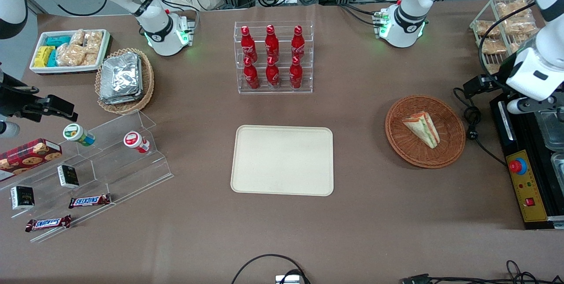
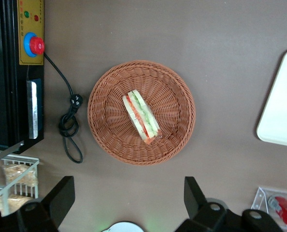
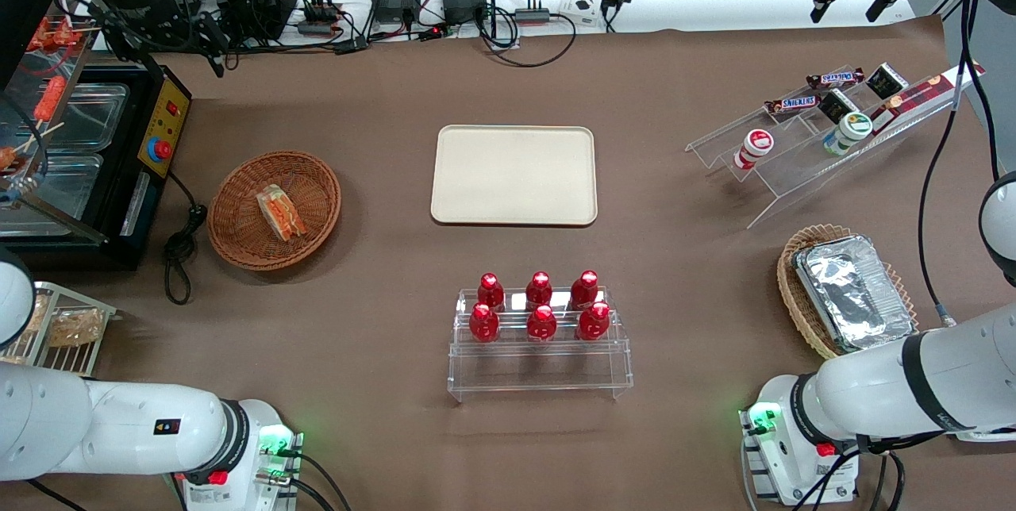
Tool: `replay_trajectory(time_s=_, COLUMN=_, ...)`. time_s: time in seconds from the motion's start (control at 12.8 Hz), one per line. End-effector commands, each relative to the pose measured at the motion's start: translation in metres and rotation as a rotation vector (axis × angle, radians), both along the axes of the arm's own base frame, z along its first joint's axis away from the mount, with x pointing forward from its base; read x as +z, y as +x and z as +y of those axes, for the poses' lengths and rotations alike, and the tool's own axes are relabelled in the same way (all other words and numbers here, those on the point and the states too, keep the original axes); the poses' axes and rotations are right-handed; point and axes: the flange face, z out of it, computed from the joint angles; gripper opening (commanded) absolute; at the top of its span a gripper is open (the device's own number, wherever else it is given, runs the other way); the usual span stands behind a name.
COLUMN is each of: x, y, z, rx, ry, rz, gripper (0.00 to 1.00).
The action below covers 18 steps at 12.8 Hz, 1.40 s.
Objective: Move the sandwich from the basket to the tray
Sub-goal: 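Move the left gripper over the sandwich in the wicker basket, then lower the open left gripper around the upright wrapped sandwich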
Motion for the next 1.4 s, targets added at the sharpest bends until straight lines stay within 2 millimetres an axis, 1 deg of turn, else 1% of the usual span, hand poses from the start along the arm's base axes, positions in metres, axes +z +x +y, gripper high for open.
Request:
replay_trajectory(time_s=0.0, x=-0.026, y=-0.035, z=-0.002, rx=0.083, ry=0.021, rz=-0.045, gripper=1.0)
replay_trajectory(time_s=0.16, x=-0.052, y=-0.041, z=-0.002, rx=0.161, ry=0.03, rz=-0.056, gripper=1.0)
replay_trajectory(time_s=0.39, x=-0.099, y=-0.055, z=-0.01, rx=0.236, ry=0.032, rz=-0.094, gripper=1.0)
replay_trajectory(time_s=0.55, x=-0.118, y=-0.056, z=-0.012, rx=0.257, ry=0.035, rz=-0.096, gripper=1.0)
replay_trajectory(time_s=0.7, x=-0.137, y=-0.06, z=-0.009, rx=0.268, ry=0.03, rz=-0.112, gripper=1.0)
replay_trajectory(time_s=1.01, x=-0.181, y=-0.066, z=-0.009, rx=0.312, ry=0.019, rz=-0.141, gripper=1.0)
replay_trajectory(time_s=1.33, x=-0.219, y=-0.07, z=-0.009, rx=0.337, ry=0.008, rz=-0.163, gripper=1.0)
